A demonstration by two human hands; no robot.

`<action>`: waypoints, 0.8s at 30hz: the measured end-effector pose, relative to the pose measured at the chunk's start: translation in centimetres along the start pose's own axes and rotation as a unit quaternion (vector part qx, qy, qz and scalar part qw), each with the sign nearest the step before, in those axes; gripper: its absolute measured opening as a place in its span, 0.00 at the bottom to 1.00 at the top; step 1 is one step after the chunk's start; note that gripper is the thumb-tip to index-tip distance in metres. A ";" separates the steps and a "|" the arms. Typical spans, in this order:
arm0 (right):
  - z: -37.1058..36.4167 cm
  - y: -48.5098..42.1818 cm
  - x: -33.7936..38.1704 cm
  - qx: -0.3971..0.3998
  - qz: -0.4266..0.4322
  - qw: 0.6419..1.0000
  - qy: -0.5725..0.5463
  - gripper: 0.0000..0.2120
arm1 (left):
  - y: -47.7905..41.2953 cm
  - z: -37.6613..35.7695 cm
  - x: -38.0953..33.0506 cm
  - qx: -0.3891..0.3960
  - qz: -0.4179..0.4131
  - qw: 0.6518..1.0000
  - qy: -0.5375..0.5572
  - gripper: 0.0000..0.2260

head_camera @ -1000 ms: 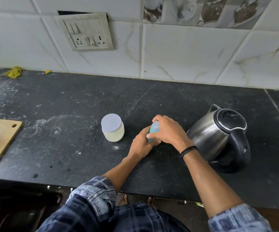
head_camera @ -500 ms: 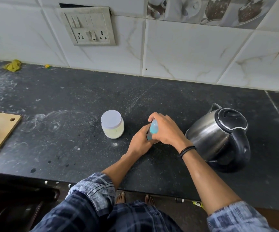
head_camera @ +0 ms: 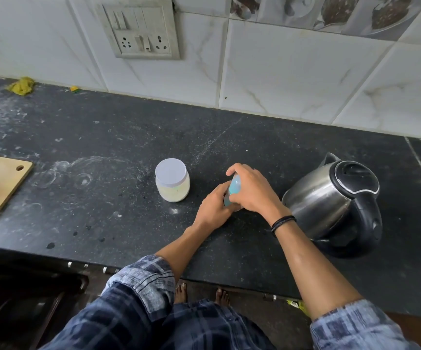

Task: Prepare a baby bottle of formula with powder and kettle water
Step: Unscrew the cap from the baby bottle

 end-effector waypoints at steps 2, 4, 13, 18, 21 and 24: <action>0.0 -0.1 0.0 0.020 0.010 1.000 -0.012 0.31 | 0.0 0.0 0.0 0.003 0.001 1.000 0.002 0.29; 0.1 -0.2 -0.1 0.038 0.010 0.999 -0.017 0.34 | 0.0 0.0 -0.1 0.003 0.000 1.000 0.003 0.29; 0.8 0.3 -0.1 -0.053 -0.026 0.998 0.029 0.30 | 0.3 0.1 -0.2 -0.003 0.003 1.000 0.008 0.28; 0.1 0.2 0.3 -0.051 -0.005 0.998 0.035 0.31 | 0.0 -0.1 0.1 -0.001 -0.010 1.000 0.000 0.25; -0.3 -0.1 0.7 -0.027 0.004 0.999 0.043 0.33 | -0.1 0.0 0.1 -0.003 -0.013 1.000 -0.006 0.23; -0.2 -0.3 0.6 -0.022 -0.011 0.998 0.060 0.32 | -0.1 0.1 0.0 -0.001 -0.011 1.000 -0.008 0.23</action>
Point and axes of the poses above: each hand's wrist, its own y-axis away from the middle knuckle, its own z-axis out of the back of the hand, x = y × z, the point moved 5 cm from there along -y, towards the middle knuckle, and after that the axes turned 2 degrees about x, right-handed, at the moved point
